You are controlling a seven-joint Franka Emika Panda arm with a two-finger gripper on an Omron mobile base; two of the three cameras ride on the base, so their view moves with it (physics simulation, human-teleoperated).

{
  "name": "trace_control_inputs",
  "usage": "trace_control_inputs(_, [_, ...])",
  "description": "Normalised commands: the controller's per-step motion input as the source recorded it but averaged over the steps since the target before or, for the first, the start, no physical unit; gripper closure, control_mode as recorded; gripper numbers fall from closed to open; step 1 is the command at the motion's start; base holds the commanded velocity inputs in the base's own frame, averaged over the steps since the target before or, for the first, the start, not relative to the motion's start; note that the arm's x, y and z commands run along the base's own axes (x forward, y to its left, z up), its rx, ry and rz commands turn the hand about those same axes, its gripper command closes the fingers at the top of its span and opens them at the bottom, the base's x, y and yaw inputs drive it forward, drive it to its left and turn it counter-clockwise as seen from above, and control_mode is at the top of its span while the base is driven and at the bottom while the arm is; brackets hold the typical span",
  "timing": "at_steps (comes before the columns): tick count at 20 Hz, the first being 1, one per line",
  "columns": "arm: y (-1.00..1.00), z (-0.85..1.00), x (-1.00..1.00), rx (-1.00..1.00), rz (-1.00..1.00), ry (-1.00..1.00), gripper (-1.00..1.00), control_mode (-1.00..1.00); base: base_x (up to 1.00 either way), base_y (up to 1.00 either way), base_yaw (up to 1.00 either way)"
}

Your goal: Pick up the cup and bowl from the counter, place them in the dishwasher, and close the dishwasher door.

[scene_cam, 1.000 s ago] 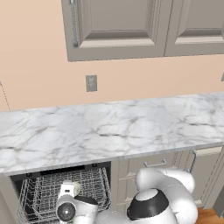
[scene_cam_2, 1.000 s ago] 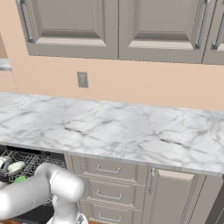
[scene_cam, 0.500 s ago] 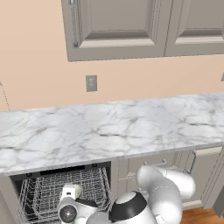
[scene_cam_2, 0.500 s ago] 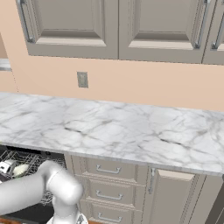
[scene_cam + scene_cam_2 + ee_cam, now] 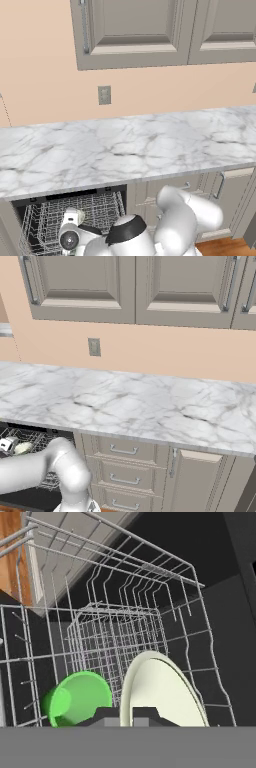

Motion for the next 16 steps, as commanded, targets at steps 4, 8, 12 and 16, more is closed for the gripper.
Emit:
trace_control_inputs(4, [0.34, -0.29, 0.26, 0.00, 0.00, 0.01, 1.00, -1.00, 0.00, 0.00, 0.00])
trace_control_inputs(8, [0.45, -0.56, 0.18, 0.00, 0.00, 0.03, 1.00, -1.00, 0.00, 0.00, 0.00])
trace_control_inputs(12, [0.34, -0.41, 0.24, 0.00, 0.00, 0.02, 1.00, -1.00, 0.00, 0.00, 0.00])
trace_control_inputs(16, [0.25, -0.35, 0.31, 0.00, 0.00, 0.01, 1.00, -1.00, 0.00, 0.00, 0.00])
